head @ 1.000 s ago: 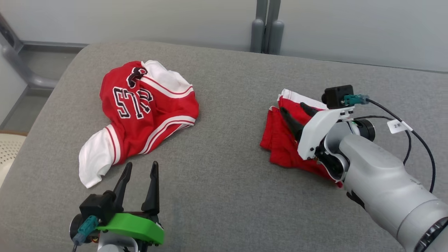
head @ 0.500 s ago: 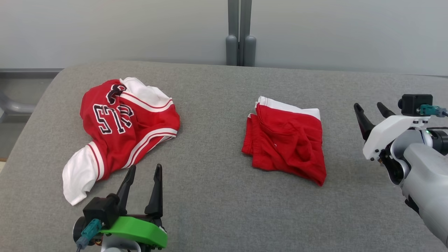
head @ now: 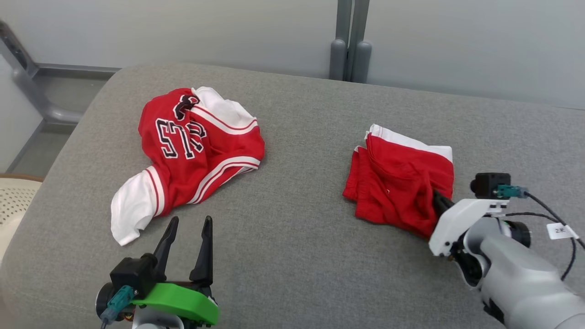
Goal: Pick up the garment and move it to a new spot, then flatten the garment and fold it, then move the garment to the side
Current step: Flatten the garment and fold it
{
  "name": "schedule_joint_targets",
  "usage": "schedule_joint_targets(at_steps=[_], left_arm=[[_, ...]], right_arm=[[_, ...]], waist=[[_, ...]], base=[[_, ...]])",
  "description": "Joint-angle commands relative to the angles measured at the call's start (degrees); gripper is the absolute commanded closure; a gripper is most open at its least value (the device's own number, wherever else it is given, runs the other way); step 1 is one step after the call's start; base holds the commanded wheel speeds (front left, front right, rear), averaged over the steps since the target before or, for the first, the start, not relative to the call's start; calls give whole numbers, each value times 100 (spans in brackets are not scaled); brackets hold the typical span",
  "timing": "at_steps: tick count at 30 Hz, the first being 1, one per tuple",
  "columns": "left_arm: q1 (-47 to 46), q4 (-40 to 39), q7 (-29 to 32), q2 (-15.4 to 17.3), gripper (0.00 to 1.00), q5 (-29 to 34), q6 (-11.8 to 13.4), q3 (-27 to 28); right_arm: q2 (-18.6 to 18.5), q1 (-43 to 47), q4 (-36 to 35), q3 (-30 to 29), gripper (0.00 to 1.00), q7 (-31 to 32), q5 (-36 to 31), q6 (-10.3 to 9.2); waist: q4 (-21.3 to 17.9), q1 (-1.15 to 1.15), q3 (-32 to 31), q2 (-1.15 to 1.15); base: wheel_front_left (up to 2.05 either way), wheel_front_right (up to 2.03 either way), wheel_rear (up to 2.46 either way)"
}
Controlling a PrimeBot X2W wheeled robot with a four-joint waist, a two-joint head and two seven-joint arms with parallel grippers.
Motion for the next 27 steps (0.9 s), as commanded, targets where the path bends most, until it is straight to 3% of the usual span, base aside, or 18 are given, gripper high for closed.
schedule_joint_targets(at_steps=[1,8,11,17,21,22,24,25,27], left_arm=[[-25,13,-2,46,0,14,-19,19],[97,10,-2,28,0,8,26,10],[109,4,-1,68,0,13,39,19],[194,-135,-1,98,0,17,100,103],[175,-265,-2,85,0,-1,150,203],[182,-292,-1,83,0,-2,169,229],[198,-353,-1,103,0,18,214,307],[216,-380,-1,113,0,26,229,347],[251,-433,-1,142,0,44,268,423]], right_arm=[[70,103,-127,45,100,-82,1,-1],[502,419,-832,372,100,-212,-307,0],[518,424,-1061,447,100,-210,-479,-1],[226,471,-1884,-310,100,-211,-1348,-1],[3,754,-2617,-1269,100,-209,-2243,-1],[-13,871,-2853,-1563,96,-209,-2500,0],[-32,1128,-3257,-2072,58,-209,-2934,-1],[-31,1247,-3426,-2271,0,-210,-3109,0],[-4,1500,-3714,-2660,0,-209,-3411,-1]], waist=[[78,0,-21,0],[-5,0,-147,0],[-108,0,-183,0],[-449,0,-290,0],[-700,0,-338,0],[-774,0,-353,0],[-903,0,-378,0],[-963,0,-388,0],[-1089,0,-402,0]], base=[[0,0,0],[0,0,0],[0,0,0],[0,0,0],[0,0,0],[0,0,0],[0,0,0],[0,0,0],[0,0,0]])
